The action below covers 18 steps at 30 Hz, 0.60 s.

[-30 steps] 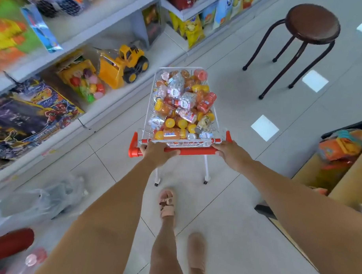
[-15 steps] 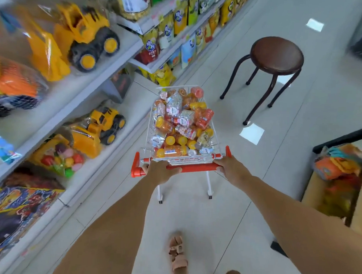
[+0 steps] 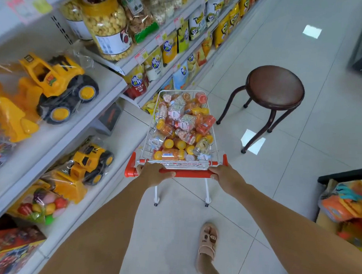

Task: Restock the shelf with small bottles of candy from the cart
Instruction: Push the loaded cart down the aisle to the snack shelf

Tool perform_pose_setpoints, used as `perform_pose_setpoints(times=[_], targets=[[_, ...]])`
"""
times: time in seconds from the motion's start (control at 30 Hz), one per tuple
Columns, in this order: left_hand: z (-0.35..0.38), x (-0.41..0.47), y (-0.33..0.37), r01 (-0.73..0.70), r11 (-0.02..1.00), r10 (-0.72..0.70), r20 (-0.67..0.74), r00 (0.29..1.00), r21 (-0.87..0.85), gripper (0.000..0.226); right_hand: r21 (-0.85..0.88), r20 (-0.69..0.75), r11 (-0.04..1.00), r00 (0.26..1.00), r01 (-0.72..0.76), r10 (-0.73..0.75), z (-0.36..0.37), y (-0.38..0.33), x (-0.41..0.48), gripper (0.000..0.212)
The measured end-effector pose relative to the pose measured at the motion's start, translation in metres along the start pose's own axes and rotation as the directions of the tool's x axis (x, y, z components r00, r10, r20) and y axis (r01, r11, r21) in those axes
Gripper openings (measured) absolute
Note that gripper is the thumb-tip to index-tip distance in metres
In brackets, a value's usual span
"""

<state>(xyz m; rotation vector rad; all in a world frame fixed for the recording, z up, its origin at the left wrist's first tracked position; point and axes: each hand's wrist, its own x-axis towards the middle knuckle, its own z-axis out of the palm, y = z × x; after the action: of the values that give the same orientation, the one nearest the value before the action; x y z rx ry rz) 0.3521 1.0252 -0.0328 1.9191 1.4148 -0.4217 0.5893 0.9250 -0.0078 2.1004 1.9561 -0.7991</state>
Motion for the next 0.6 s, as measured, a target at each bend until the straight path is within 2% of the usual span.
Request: perform_pose_setpoints(times=[0.07, 0.1, 0.2, 0.33, 0.43, 0.6], targets=[[-0.011, 0.020, 0.008, 0.011, 1.000, -0.010, 0.022, 1.000, -0.018, 0.042, -0.038, 0.086, 0.998, 0.995, 0.050, -0.047, -0.013, 0.014, 0.016, 0.039], [-0.016, 0.030, 0.011, 0.020, 1.000, -0.020, 0.030, 0.999, -0.020, 0.045, -0.040, 0.109, 0.999, 0.994, 0.018, -0.013, -0.018, 0.019, 0.027, 0.033], [-0.036, 0.054, 0.022, 0.029, 1.000, -0.029, 0.025, 0.999, -0.009, 0.050, -0.063, 0.092, 0.998, 0.995, -0.027, 0.033, -0.032, 0.027, 0.050, 0.028], [-0.064, 0.087, 0.024, -0.008, 0.999, 0.009, 0.026, 1.000, -0.036, 0.022, -0.004, 0.023, 0.998, 0.998, -0.065, 0.065, -0.046, 0.028, 0.075, 0.028], [-0.088, 0.112, 0.024, -0.035, 0.997, 0.037, 0.035, 0.999, -0.063, 0.024, -0.018, 0.003, 0.996, 0.996, -0.089, 0.089, -0.055, 0.027, 0.094, 0.028], [-0.117, 0.151, 0.025, -0.068, 0.996, 0.063, -0.088, 0.994, -0.057, 0.021, -0.023, -0.039, 0.991, 0.990, -0.133, 0.133, -0.066, 0.018, 0.124, 0.043]])
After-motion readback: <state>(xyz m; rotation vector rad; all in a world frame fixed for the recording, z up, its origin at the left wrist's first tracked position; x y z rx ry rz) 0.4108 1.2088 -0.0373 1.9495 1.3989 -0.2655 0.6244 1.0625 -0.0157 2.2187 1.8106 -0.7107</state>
